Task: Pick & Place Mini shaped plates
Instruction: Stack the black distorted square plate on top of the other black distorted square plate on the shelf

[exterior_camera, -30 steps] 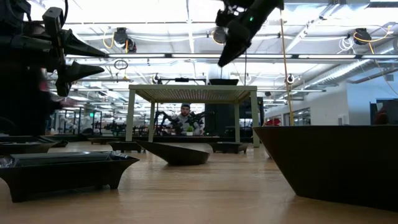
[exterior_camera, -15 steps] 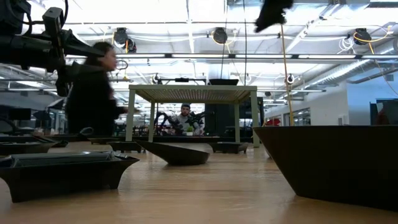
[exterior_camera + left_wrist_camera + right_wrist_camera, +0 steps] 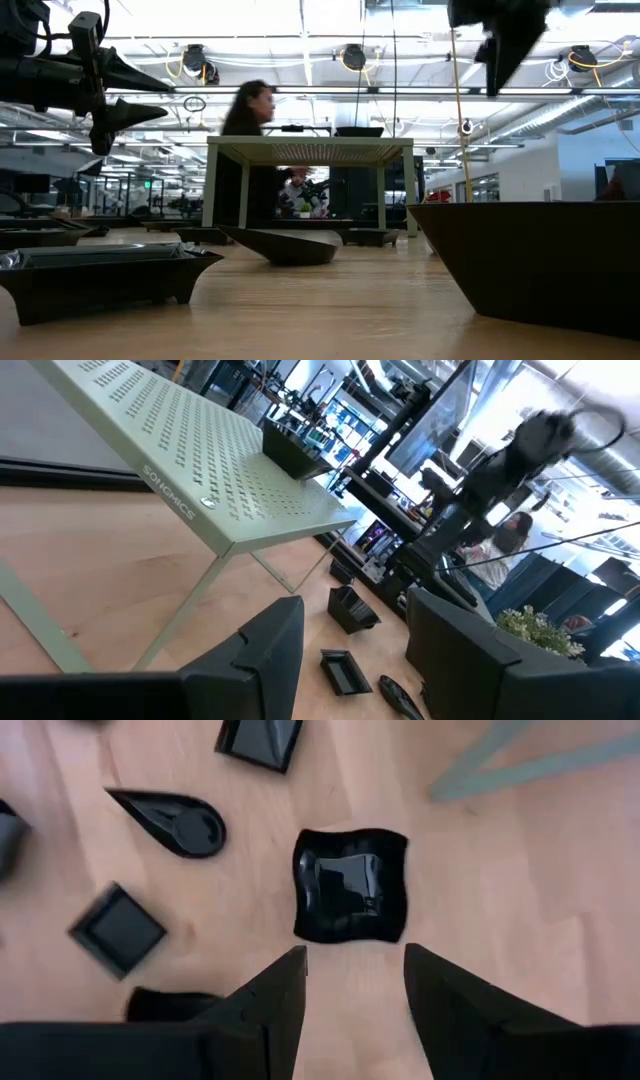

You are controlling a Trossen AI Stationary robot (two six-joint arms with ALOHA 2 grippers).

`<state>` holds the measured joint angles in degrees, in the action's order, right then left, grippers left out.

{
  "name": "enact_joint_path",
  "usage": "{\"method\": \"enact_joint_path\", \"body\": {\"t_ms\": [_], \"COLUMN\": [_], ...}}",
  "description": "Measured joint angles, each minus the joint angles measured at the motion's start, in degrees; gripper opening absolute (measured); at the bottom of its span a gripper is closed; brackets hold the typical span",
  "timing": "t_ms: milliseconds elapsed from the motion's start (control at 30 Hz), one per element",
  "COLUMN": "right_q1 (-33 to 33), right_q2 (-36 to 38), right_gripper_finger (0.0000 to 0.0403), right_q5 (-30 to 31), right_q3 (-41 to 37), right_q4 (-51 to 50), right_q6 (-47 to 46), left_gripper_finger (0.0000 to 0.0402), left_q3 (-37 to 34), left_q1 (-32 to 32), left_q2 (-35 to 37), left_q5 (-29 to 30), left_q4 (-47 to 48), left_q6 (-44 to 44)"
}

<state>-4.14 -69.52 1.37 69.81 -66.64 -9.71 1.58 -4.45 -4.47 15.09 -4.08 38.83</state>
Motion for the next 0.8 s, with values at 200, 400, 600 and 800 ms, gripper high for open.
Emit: {"method": "enact_joint_path", "body": {"t_ms": [200, 400, 600, 800], "right_q1": [2.1, 2.4, 2.4, 2.4], "right_q2": [0.0, 0.0, 0.0, 0.0], "right_gripper_finger": [0.0174, 0.0193, 0.0199, 0.0197], "right_q5": [-2.7, -5.9, -6.1, -5.4], "right_q3": [-14.2, -25.3, -31.5, -36.5], "right_q4": [17.2, 34.8, 42.9, 50.4], "right_q6": [3.7, 4.0, -0.1, -0.3], "left_gripper_finger": [0.0182, 0.0182, 0.0182, 0.0182], "left_q3": [0.0, 0.0, 0.0, 0.0], "left_q1": [0.0, 0.0, 0.0, 0.0], "left_q2": [0.0, 0.0, 0.0, 0.0], "left_q5": [0.0, 0.0, 0.0, 0.0], "left_q4": [0.0, 0.0, 0.0, 0.0], "left_q6": [0.0, 0.0, 0.0, 0.0]}}
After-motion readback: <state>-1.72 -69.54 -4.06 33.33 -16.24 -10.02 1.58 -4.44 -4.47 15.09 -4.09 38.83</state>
